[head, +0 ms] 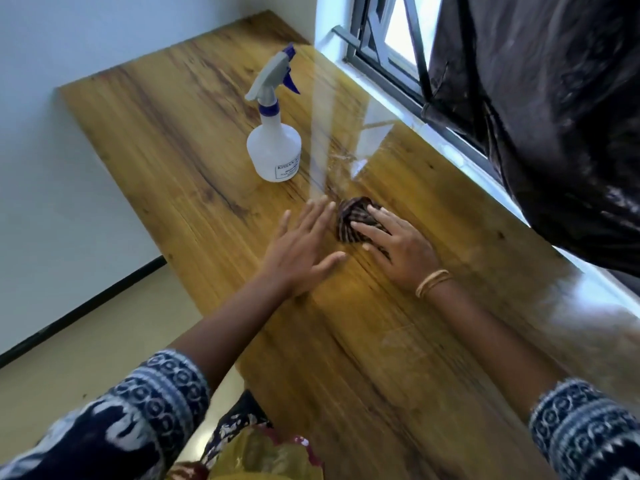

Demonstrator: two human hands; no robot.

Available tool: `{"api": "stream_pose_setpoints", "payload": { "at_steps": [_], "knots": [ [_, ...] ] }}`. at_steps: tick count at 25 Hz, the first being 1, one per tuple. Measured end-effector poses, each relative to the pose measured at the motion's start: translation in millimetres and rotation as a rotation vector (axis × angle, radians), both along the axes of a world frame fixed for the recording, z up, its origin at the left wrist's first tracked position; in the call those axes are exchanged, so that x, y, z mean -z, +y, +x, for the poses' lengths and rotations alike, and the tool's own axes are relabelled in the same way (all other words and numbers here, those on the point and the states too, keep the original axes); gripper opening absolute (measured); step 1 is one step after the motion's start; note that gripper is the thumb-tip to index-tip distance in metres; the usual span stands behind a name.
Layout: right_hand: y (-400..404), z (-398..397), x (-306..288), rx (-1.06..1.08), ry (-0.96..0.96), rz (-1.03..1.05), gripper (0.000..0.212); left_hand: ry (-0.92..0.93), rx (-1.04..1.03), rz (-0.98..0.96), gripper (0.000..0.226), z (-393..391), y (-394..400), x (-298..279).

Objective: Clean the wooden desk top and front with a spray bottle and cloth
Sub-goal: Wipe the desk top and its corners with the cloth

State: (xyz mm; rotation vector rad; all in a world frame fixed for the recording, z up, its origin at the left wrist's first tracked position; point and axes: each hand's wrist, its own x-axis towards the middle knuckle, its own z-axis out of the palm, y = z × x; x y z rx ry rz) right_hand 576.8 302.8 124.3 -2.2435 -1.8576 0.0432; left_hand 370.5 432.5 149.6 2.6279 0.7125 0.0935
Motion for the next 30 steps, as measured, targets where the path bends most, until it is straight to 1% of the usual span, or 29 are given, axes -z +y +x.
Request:
{"api": "stream_pose_setpoints", "payload": {
  "at_steps": [1, 2, 4, 5, 6, 8, 9, 10, 13, 14, 15, 16, 17, 18, 20, 21, 22, 23, 24, 25, 27, 28, 29, 30],
  "knots": [
    [-10, 16, 0, 0.007, -0.001, 0.011, 0.045, 0.063, 0.069, -0.004, 0.087, 20, -1, 0],
    [-17, 39, 0, 0.124, 0.0, 0.048, 0.048, 0.136, 0.136, -0.007, 0.092, 37, -3, 2],
    [-29, 91, -2, 0.461, 0.046, 0.122, 0.057, 0.256, 0.21, -0.031, 0.1, 60, -7, 9],
    [-35, 115, -2, 0.596, 0.079, 0.123, 0.061, 0.305, 0.219, -0.028, 0.104, 66, -10, 13],
    [-38, 130, -3, 0.679, 0.102, 0.114, 0.062, 0.338, 0.219, -0.012, 0.107, 70, -11, 17],
    [-33, 132, -7, 0.729, 0.142, 0.096, 0.06, 0.347, 0.22, 0.015, 0.111, 75, -12, 21],
    [-31, 118, -5, 0.697, 0.136, 0.1, 0.058, 0.329, 0.22, 0.035, 0.111, 74, -13, 22],
    [-30, 95, -4, 0.616, 0.114, 0.107, 0.056, 0.305, 0.214, 0.063, 0.111, 73, -14, 23],
    [-45, 11, 10, 0.217, 0.055, 0.067, 0.046, 0.283, 0.2, 0.119, 0.109, 73, -16, 25],
    [-53, 1, 9, 0.088, 0.048, 0.048, 0.044, 0.284, 0.197, 0.134, 0.109, 72, -16, 26],
    [-58, 10, 5, 0.005, 0.043, 0.051, 0.044, 0.282, 0.194, 0.144, 0.109, 72, -16, 27],
    [-61, 32, 6, 0.029, 0.022, 0.08, 0.044, 0.274, 0.192, 0.14, 0.108, 72, -16, 27],
    [-62, 58, 6, 0.157, 0.009, 0.11, 0.045, 0.264, 0.193, 0.127, 0.108, 72, -15, 27],
    [-63, 86, 5, 0.334, 0.009, 0.14, 0.048, 0.263, 0.198, 0.12, 0.108, 73, -14, 26],
    [-60, 123, 5, 0.733, 0.078, 0.175, 0.057, 0.276, 0.205, 0.121, 0.109, 71, -14, 27],
    [-52, 124, 6, 0.875, 0.12, 0.176, 0.058, 0.277, 0.206, 0.117, 0.109, 71, -14, 27],
    [-41, 112, 5, 0.95, 0.134, 0.163, 0.055, 0.277, 0.207, 0.114, 0.109, 71, -13, 27],
    [-30, 91, 3, 0.943, 0.12, 0.147, 0.052, 0.278, 0.212, 0.112, 0.109, 71, -13, 27],
    [-19, 64, 1, 0.849, 0.096, 0.13, 0.048, 0.281, 0.214, 0.11, 0.108, 72, -12, 26],
    [-13, 34, 1, 0.695, 0.061, 0.117, 0.046, 0.284, 0.21, 0.107, 0.107, 72, -13, 24],
    [-18, -13, 2, 0.317, 0.032, 0.066, 0.046, 0.273, 0.186, 0.095, 0.104, 68, -18, 18],
    [-24, -16, 0, 0.152, 0.039, 0.039, 0.046, 0.252, 0.159, 0.067, 0.1, 60, -21, 15],
    [-29, -3, -1, 0.018, 0.027, 0.033, 0.046, 0.213, 0.122, 0.029, 0.096, 49, -24, 13],
    [-31, 20, -1, -0.023, -0.013, 0.036, 0.044, 0.159, 0.078, -0.008, 0.091, 34, -27, 12]
  ]
}}
